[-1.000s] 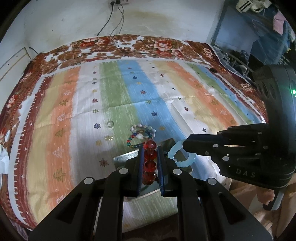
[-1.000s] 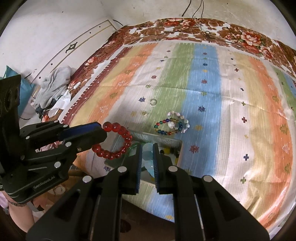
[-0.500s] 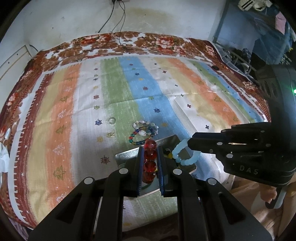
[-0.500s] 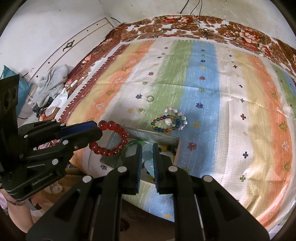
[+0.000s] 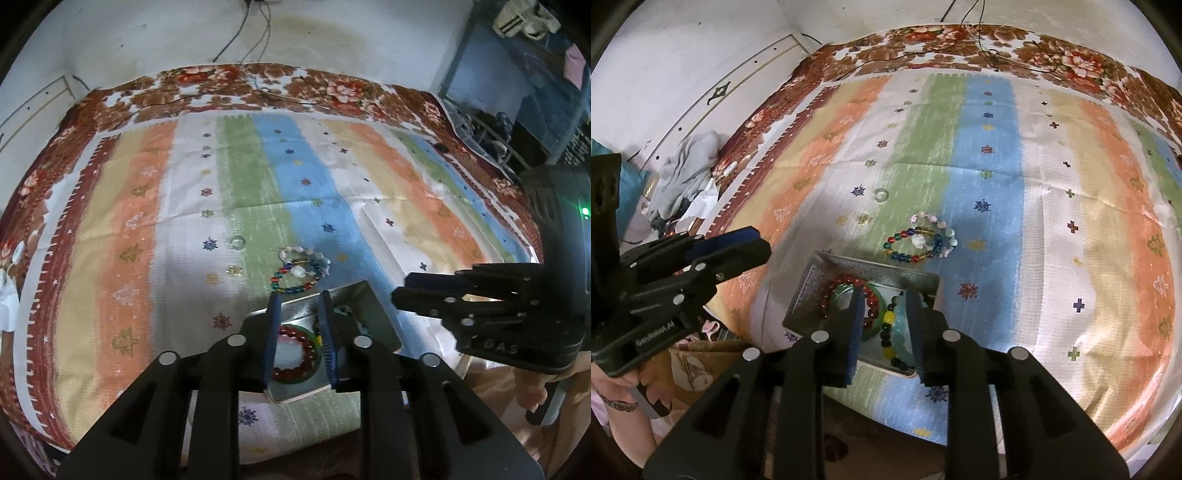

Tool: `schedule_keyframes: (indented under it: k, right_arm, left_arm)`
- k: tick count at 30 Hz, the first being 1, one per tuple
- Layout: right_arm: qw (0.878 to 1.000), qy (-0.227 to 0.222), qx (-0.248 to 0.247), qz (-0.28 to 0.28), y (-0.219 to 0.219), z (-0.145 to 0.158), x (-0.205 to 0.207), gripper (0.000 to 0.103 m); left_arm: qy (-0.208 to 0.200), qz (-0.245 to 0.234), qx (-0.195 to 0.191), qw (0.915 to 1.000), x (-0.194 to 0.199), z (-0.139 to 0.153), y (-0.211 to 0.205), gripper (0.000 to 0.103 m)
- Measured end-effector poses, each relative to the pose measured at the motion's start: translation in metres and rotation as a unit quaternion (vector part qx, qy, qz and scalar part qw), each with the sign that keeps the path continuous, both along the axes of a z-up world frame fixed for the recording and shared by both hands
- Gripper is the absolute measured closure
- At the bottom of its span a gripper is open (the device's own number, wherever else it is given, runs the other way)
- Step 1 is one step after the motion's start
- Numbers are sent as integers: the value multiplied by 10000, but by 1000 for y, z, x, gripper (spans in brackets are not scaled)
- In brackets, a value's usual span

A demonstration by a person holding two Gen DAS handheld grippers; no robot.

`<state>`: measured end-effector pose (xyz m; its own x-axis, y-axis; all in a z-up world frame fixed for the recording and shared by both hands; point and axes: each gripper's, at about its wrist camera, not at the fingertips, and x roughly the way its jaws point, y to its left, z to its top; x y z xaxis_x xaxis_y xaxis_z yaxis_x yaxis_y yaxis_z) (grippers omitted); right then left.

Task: Organize jewelry
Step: 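Lower the red bracelet into the tin with the left tool while the right tool opens, then move both tools to the pink-white charm bracelet and the silver ring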

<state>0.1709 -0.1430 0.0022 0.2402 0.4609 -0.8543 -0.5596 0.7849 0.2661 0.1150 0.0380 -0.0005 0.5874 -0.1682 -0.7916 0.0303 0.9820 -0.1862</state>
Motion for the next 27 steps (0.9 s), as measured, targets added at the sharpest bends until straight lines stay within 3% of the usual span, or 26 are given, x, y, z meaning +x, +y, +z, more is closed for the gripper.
schedule_keyframes:
  k: [14, 27]
  right_arm:
    - [10000, 59, -47, -16, 4, -5, 16, 75]
    - [9987, 189, -476, -26, 19, -30, 49, 71]
  left_arm:
    - [305, 103, 175, 9993, 22, -17, 12, 73]
    - [584, 112, 491, 9970, 53, -33, 18, 73]
